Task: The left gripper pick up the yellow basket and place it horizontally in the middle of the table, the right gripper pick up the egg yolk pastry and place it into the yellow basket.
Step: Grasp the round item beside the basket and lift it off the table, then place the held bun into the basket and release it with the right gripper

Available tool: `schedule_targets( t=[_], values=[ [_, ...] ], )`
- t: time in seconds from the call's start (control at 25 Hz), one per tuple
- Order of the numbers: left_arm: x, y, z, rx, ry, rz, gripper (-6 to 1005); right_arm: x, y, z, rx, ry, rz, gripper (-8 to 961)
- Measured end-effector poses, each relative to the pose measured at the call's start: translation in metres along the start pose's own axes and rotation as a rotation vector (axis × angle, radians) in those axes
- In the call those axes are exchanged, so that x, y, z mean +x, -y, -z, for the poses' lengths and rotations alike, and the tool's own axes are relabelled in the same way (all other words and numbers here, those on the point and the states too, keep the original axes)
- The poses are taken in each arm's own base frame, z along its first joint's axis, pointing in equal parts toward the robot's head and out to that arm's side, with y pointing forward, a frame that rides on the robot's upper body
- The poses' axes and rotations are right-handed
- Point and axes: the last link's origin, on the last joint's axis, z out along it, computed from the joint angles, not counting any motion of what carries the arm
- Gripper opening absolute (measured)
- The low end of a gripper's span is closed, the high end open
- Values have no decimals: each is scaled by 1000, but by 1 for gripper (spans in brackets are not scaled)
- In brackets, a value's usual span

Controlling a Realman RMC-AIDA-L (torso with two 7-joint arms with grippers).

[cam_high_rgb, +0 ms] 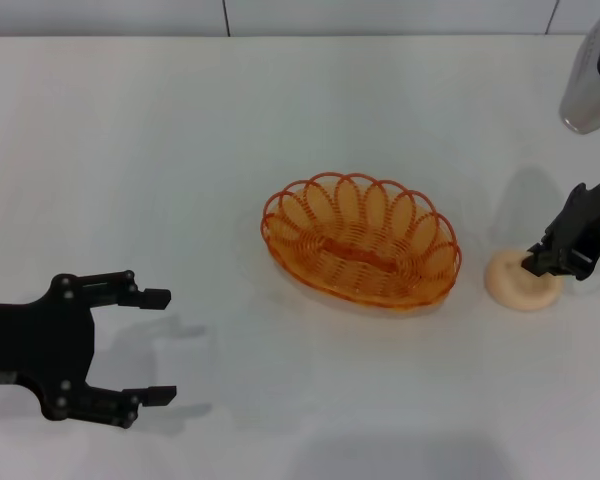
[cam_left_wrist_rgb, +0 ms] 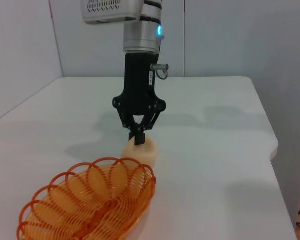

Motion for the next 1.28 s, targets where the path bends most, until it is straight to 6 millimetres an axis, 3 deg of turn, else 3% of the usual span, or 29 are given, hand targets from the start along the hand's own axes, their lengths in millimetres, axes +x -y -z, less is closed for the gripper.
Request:
schedule_targets(
  t=[0.16, 0.36, 0.56, 0.84, 1.04, 1.28],
  values=[
    [0, 0, 0, 1, -1, -1, 875, -1, -1, 1, 2, 4, 7, 118],
    [0, 0, 0, 2, -5, -3, 875, -6, -2, 9, 8, 20, 25, 27],
    [0, 1, 2, 15, -9, 3, 875, -16, -5, 34, 26, 64, 53, 38],
    [0, 1, 3, 27, -13, 12, 875, -49, -24, 64, 11, 210, 148, 54],
    [-1, 1, 3, 29, -15, 14, 875, -74, -34, 48, -66, 366, 159, 66],
    [-1, 1, 7, 50, -21, 17, 875, -84, -39, 19, -88, 414, 150, 79]
  ],
)
